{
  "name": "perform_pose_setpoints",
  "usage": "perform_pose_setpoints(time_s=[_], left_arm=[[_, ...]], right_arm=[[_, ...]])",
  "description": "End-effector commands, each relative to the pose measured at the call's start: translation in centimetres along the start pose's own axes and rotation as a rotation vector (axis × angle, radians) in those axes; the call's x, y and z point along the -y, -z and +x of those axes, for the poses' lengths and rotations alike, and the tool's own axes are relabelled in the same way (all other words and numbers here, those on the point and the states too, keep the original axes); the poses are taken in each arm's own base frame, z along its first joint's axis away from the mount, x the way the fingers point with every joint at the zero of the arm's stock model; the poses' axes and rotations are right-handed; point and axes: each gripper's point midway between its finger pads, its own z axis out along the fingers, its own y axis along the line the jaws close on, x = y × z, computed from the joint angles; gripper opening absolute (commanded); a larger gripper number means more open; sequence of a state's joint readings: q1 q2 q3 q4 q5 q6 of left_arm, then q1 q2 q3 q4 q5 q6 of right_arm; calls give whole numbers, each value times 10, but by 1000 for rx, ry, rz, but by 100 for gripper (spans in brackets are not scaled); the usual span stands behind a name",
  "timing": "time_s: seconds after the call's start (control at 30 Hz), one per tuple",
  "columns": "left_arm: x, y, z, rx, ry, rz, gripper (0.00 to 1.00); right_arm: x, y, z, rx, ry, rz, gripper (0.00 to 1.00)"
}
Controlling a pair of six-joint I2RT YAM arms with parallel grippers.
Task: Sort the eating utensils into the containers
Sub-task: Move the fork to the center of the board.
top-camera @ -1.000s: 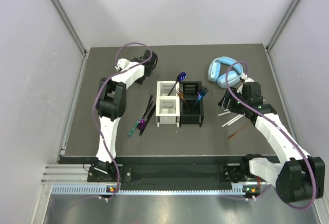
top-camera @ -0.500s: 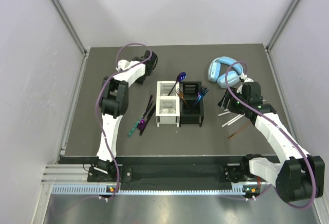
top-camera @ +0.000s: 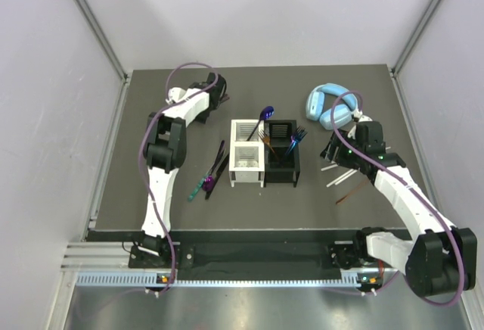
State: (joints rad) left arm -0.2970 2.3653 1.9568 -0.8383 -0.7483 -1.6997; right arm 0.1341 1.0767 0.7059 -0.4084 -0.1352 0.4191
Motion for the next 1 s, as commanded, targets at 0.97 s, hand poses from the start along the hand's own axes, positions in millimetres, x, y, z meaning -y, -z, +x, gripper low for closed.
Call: perform_pose_setpoints(time_s=[0.97], left_arm=[[2, -16, 6, -283, -198, -87, 33]], right_arm=[[-1, 1, -11, 41, 1, -17, 65]])
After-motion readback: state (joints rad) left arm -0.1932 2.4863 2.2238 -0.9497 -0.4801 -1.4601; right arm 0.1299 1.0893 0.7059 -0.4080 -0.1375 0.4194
